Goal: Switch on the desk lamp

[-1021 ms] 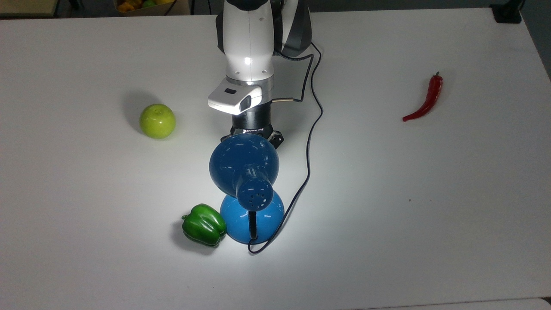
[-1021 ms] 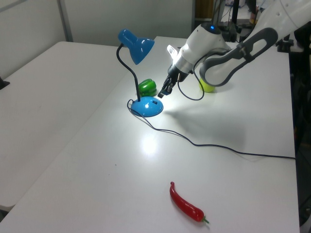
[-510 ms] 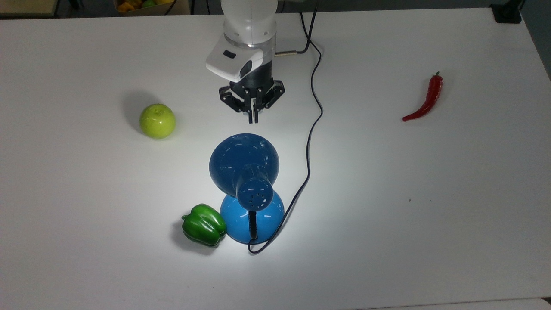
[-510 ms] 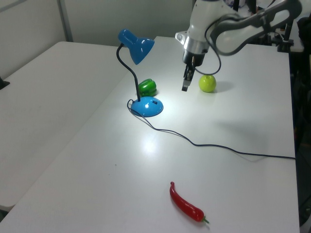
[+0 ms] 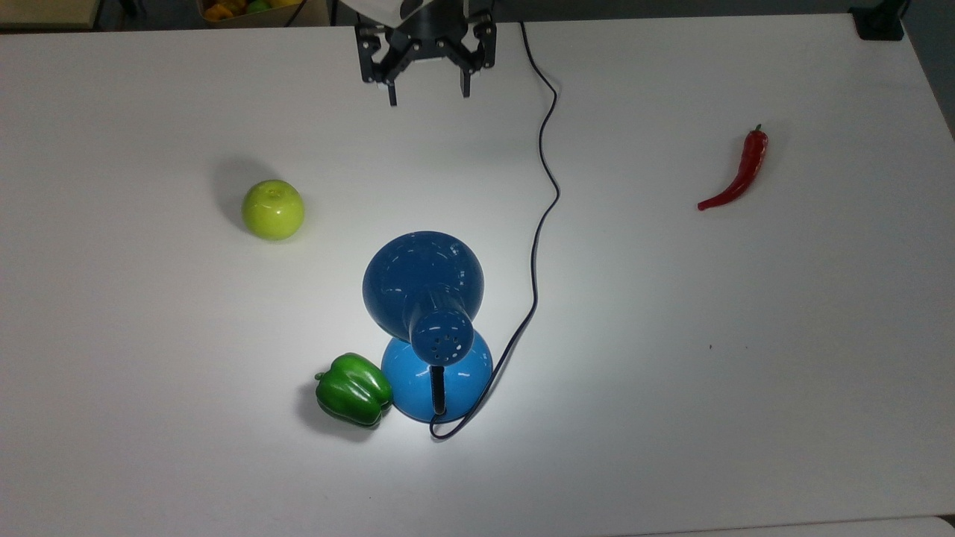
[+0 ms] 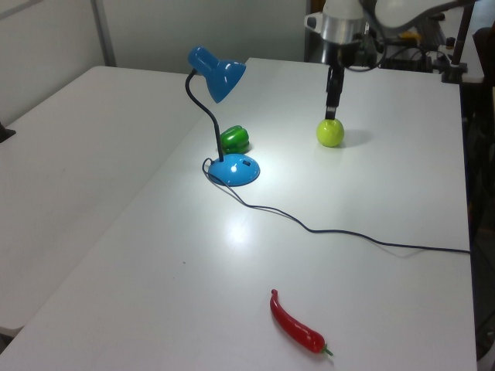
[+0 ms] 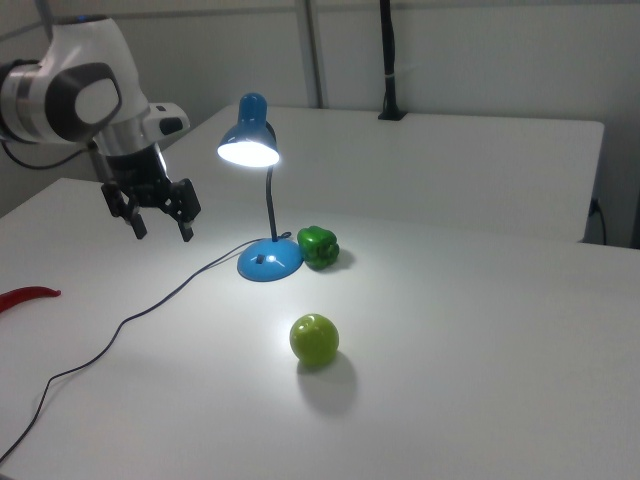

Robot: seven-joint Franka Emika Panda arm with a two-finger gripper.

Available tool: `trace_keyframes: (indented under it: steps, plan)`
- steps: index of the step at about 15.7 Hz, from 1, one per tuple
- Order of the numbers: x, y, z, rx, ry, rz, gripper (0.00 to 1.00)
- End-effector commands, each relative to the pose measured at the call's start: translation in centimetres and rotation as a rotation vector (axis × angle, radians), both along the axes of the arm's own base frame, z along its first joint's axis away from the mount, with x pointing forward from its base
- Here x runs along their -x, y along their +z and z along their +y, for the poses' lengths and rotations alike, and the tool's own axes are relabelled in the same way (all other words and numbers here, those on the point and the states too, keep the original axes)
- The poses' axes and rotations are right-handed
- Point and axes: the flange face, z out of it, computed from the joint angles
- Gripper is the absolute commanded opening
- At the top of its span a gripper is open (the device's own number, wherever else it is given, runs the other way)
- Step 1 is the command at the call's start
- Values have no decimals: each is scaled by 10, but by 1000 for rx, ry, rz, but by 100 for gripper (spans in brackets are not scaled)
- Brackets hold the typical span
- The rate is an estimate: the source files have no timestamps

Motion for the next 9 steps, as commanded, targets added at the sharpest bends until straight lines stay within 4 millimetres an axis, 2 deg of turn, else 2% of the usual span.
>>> trace_keyframes:
  steps: [1, 4, 7, 9]
  plan:
    - [18, 55, -6, -21, -28, 71, 100]
    - [20, 87, -12, -40, -126, 61, 100]
    - [17, 98, -16, -49, -235, 30, 100]
    - [14, 101, -34, -60, -261, 19, 100]
